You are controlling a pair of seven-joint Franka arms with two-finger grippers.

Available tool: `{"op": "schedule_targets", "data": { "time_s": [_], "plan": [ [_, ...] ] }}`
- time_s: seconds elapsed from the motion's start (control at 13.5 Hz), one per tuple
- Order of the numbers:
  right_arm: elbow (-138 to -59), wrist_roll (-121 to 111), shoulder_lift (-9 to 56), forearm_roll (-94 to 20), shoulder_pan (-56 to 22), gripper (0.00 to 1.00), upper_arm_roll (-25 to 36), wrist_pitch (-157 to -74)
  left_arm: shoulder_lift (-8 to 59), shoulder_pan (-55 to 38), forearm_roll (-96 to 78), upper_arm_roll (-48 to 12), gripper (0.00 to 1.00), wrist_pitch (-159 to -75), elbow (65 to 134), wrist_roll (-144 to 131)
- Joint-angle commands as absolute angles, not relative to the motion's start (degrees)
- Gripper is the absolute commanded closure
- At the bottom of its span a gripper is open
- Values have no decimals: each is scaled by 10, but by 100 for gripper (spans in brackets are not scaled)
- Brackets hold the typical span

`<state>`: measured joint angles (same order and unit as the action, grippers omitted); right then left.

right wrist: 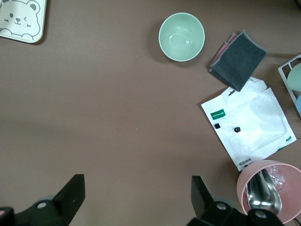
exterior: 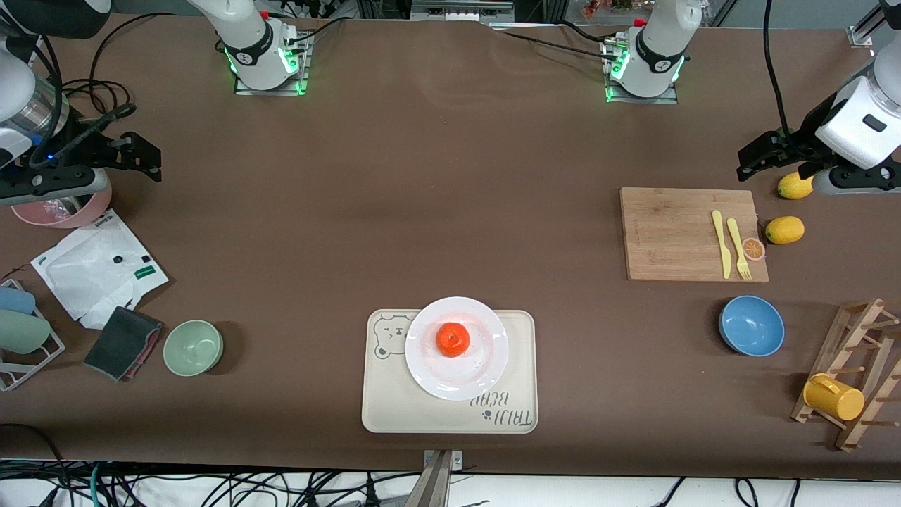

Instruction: Place orange and plate with both arms

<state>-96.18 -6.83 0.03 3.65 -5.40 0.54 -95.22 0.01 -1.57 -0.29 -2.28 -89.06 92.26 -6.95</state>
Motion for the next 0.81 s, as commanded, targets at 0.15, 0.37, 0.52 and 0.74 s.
{"op": "schedule_targets", "data": {
  "time_s": [0.15, 0.37, 0.52, 0.74],
  "plan": [
    [-956, -60, -7, 29, -55, 0, 8, -945, 0, -16, 7, -24, 0, -882, 914, -60],
    [-956, -60, -7, 21, -55, 0, 8, -937, 0, -16, 7, -24, 0, -882, 914, -60],
    [-956, -62, -9, 14, -55, 0, 8, -937, 0, -16, 7, -24, 0, -882, 914, -60],
    [-955, -62, -9, 14, -55, 0, 9, -937, 0, -16, 7, -24, 0, -882, 914, -61]
  ]
}}
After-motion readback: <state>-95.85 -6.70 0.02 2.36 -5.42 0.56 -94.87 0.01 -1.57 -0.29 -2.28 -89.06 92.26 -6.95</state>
